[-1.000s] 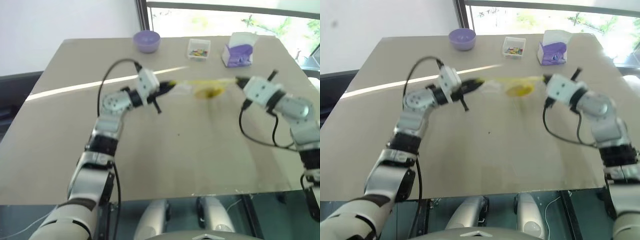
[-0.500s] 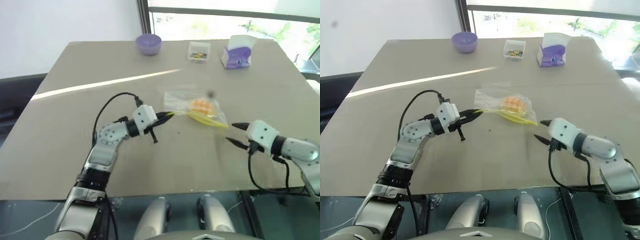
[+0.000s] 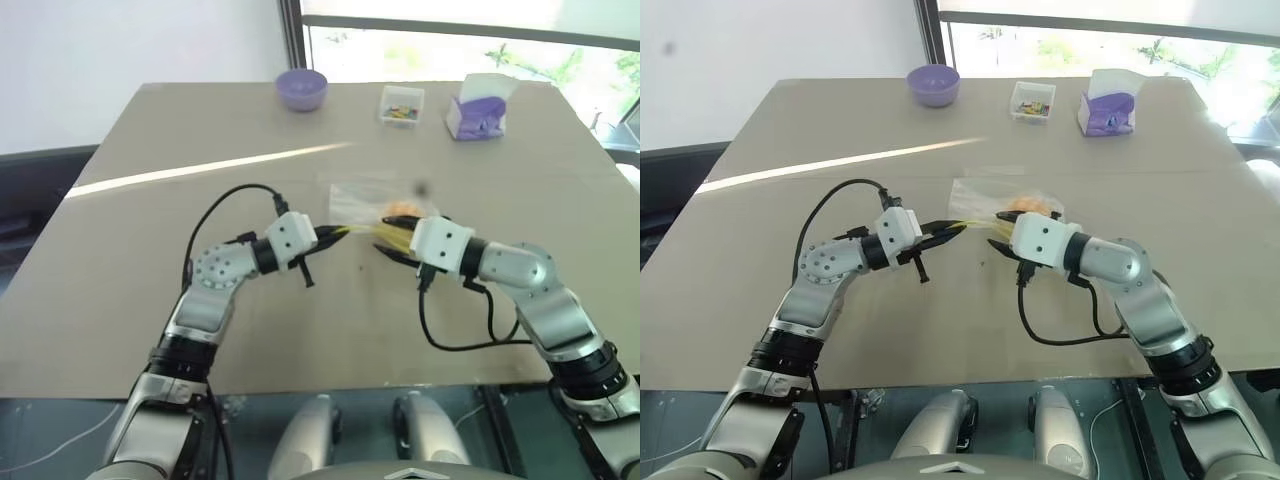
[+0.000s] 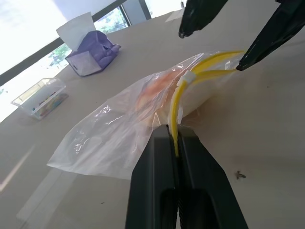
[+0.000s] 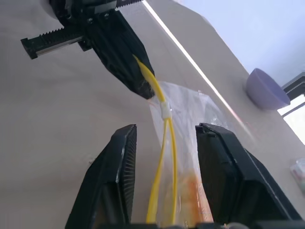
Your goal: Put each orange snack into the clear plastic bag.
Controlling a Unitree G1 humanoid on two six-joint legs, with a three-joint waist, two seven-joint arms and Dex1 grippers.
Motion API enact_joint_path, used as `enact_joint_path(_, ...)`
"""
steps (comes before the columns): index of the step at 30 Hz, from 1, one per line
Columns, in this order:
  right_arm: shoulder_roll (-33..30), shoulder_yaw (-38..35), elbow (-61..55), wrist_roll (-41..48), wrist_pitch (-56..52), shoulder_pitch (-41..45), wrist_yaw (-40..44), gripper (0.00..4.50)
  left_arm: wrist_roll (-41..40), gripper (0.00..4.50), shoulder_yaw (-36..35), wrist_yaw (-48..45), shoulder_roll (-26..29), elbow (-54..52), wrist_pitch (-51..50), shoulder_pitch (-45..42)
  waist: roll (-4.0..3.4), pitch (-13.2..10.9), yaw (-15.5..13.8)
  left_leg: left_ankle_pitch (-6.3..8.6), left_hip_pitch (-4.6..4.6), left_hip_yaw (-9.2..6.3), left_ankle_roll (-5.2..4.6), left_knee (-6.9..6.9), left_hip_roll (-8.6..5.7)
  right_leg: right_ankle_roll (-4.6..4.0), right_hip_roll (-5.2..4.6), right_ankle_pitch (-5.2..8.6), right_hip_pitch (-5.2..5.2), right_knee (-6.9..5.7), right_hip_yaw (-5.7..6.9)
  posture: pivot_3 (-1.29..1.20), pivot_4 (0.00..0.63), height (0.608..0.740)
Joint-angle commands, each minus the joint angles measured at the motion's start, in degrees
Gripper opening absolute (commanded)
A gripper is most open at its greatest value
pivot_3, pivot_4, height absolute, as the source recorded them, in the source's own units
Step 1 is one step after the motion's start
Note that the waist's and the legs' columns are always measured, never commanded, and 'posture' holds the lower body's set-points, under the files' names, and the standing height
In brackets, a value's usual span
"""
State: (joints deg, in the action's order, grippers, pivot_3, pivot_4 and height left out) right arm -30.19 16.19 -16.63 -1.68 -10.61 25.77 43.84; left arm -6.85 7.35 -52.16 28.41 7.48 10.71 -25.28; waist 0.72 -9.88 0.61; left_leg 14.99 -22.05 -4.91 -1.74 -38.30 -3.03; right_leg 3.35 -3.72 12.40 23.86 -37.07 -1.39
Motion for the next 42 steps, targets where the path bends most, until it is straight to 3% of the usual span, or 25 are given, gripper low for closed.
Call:
enact_joint_path(1,1.29,0.63,1.52,-0.76,1.98,1.98,-0.28,2.12,0.26,0.00,-0.53,0.85,0.49,-3.17,-0.27,-0.41,0.00,0.00,0.06,0.00,0.01,0.00,0.00,0.02,0.01,0.00,0.01,0.00,0.00,0.01,0.00,0.00,0.150,0.740)
enact_joint_path(16,5.74,2.56,12.87,-4.41,7.85,8.48,-0.54,2.12,0.13,0.00,-0.54,2.06,0.56,-6.92,-3.53,-0.22,-0.01,0.00,0.24,0.02,0.02,0.02,-0.03,0.05,0.02,-0.01,0.03,0.00,0.02,0.02,-0.02,0.00,0.150,0.740)
enact_joint_path(20,6.19,2.51,14.04,-4.99,9.05,9.07,-0.59,0.87,0.19,0.00,-0.54,2.10,0.59,-7.44,-3.98,-0.13,-0.01,0.00,0.16,0.01,-0.01,0.01,-0.02,0.07,0.01,-0.01,0.02,0.00,0.03,0.04,-0.01,0.00,0.150,0.740)
enact_joint_path(42,4.61,1.40,5.67,-6.05,6.52,6.33,-0.55,0.87,1.51,0.00,-0.28,2.44,1.22,-5.13,-5.94,-0.90,-0.02,-0.01,0.18,0.02,-0.02,0.01,-0.03,0.08,0.01,-0.01,0.03,0.00,0.06,0.04,-0.01,0.00,0.150,0.740)
